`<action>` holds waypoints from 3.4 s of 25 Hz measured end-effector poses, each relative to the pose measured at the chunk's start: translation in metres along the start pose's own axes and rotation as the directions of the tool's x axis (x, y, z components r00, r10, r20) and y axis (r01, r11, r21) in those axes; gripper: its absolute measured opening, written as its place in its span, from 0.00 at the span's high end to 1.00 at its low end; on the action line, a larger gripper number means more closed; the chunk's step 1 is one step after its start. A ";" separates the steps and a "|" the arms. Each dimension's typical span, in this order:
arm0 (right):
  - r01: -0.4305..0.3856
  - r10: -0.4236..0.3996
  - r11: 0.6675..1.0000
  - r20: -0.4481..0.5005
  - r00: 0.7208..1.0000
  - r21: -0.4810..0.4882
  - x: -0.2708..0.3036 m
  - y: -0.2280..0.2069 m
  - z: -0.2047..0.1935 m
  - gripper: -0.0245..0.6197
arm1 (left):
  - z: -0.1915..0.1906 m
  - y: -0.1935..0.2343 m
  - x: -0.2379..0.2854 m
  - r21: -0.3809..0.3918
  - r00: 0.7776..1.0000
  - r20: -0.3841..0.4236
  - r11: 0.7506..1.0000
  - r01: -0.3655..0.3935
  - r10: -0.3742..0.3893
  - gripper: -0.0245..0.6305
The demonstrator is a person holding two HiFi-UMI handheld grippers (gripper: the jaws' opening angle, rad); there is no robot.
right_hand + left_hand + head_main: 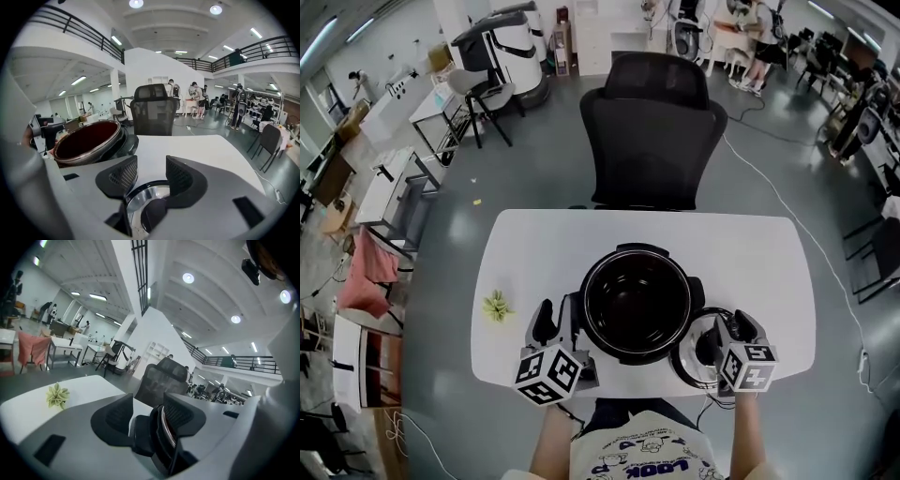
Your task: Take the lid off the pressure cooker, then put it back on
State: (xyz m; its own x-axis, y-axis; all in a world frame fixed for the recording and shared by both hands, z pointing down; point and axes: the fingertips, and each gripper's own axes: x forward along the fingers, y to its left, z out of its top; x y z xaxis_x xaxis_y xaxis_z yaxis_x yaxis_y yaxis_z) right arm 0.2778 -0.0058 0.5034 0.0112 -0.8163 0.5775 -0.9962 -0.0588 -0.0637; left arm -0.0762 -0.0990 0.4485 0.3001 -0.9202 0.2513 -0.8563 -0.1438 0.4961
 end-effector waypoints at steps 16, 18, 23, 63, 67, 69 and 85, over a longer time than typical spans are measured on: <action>-0.050 0.033 0.998 -0.311 0.950 -0.048 0.028 -0.007 -0.100 0.48 | -0.042 0.029 0.026 -0.272 0.997 -0.080 0.962 -0.010 -0.012 0.59; -0.060 0.038 0.997 -0.340 0.940 -0.055 0.033 -0.008 -0.110 0.45 | -0.046 0.032 0.029 -0.293 0.996 -0.083 0.956 -0.012 -0.013 0.59; -0.068 0.031 0.994 -0.386 0.922 -0.084 0.040 -0.010 -0.123 0.41 | -0.050 0.036 0.034 -0.334 0.996 -0.093 0.942 -0.020 -0.012 0.60; -0.201 0.061 0.963 -0.579 0.813 -0.181 0.053 -0.017 -0.147 0.50 | -0.055 0.031 0.041 -0.372 0.994 -0.093 0.928 0.018 -0.057 0.78; -0.221 0.068 0.956 -0.584 0.809 -0.194 0.052 -0.017 -0.145 0.50 | -0.056 0.030 0.042 -0.373 0.994 -0.094 0.928 0.016 -0.055 0.78; -0.234 0.077 0.953 -0.588 0.805 -0.195 0.050 -0.019 -0.145 0.50 | -0.058 0.029 0.043 -0.372 0.994 -0.095 0.928 0.016 -0.055 0.78; -0.354 0.177 0.910 -0.570 0.802 -0.215 -0.018 -0.021 -0.068 0.50 | -0.055 0.030 0.043 -0.345 0.996 -0.083 0.939 -0.006 -0.024 0.77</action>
State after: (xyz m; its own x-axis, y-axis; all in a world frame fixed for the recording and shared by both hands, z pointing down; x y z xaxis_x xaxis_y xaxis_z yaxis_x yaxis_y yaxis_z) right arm 0.2926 0.0489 0.5495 -0.2161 -0.3375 0.9162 -0.9293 0.3588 -0.0870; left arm -0.0660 -0.1225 0.5201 0.3545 -0.8832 0.3071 -0.6605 -0.0040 0.7508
